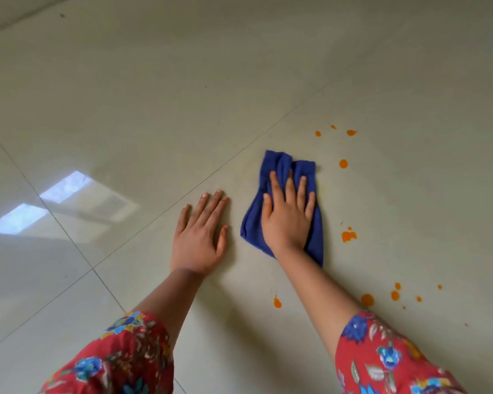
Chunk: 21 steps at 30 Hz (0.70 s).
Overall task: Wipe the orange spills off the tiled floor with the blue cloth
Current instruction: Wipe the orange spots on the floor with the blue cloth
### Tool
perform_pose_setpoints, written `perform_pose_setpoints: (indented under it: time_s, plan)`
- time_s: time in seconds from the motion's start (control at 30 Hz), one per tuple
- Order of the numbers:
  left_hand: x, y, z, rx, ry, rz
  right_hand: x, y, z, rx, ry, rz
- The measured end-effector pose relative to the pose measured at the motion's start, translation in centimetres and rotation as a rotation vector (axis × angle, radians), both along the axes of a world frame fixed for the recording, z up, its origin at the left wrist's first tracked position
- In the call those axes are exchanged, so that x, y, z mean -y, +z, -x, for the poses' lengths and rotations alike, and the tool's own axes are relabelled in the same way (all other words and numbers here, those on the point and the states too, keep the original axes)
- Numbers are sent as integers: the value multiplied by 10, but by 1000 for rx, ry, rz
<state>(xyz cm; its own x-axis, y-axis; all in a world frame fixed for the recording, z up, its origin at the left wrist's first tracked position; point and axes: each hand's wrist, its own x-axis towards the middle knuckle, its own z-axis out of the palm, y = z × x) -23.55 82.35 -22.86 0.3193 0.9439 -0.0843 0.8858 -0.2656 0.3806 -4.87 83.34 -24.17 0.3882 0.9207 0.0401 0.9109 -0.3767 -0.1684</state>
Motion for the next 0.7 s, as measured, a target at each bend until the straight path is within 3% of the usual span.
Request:
perform_pose_setpoints:
  time_s: [0.13,0.3,0.4,0.5,0.57,0.7]
  plan:
    - [0,1,-1,8,3,5,-48,5,-28,4,276,72]
    - [0,2,-1,26,11,8,-40,4,-55,-34,-160,15]
    - [0,2,-2,21,19,3,-1,3,-9,-6,132,-5]
    - [-1,2,-1,21,19,6,-37,4,-14,-2,428,26]
    - [0,2,0,13,15,15,-73,6,-43,6,338,66]
    - [0,3,-1,26,15,17,-56,-1,-90,-28,-163,1]
